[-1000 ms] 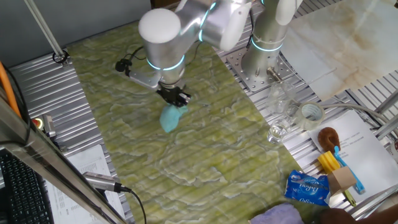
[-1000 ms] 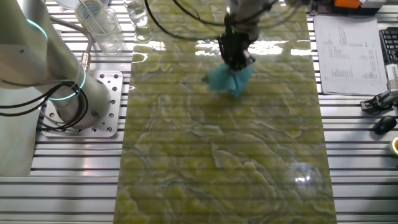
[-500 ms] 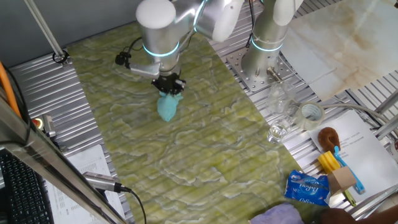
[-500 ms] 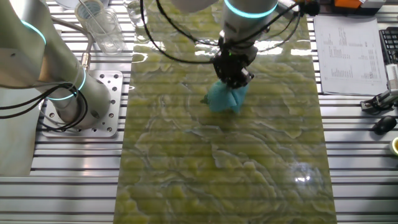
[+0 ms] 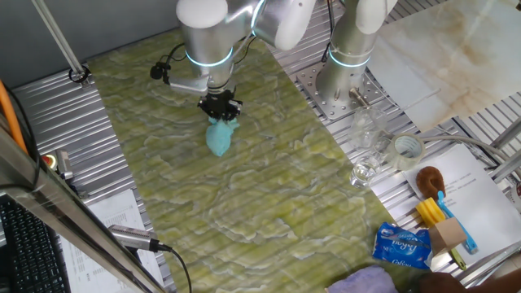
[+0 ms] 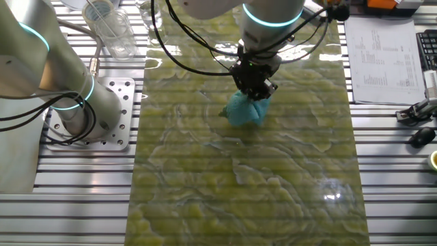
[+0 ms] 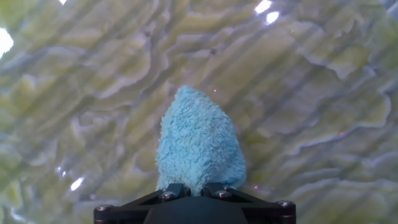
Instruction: Clean the table with a cloth
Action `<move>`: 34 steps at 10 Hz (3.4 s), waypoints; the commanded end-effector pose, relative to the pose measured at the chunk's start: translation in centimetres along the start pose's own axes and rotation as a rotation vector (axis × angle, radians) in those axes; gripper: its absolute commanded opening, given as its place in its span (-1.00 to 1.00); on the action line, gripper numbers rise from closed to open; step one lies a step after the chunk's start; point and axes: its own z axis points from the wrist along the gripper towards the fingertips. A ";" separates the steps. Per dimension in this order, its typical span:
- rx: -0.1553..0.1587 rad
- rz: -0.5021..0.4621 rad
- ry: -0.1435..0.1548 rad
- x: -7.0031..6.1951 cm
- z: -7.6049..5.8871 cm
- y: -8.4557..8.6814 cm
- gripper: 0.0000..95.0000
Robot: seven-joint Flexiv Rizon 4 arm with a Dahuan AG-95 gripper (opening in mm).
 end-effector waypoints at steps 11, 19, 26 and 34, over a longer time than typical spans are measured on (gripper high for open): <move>0.031 0.265 0.031 3.0 -0.2 -5.4 -1.00; 0.075 0.224 0.010 4.1 1.5 -6.4 -1.00; 0.056 0.243 -0.043 4.2 1.2 -6.5 0.20; 0.043 0.297 -0.041 4.1 -0.6 -6.3 0.20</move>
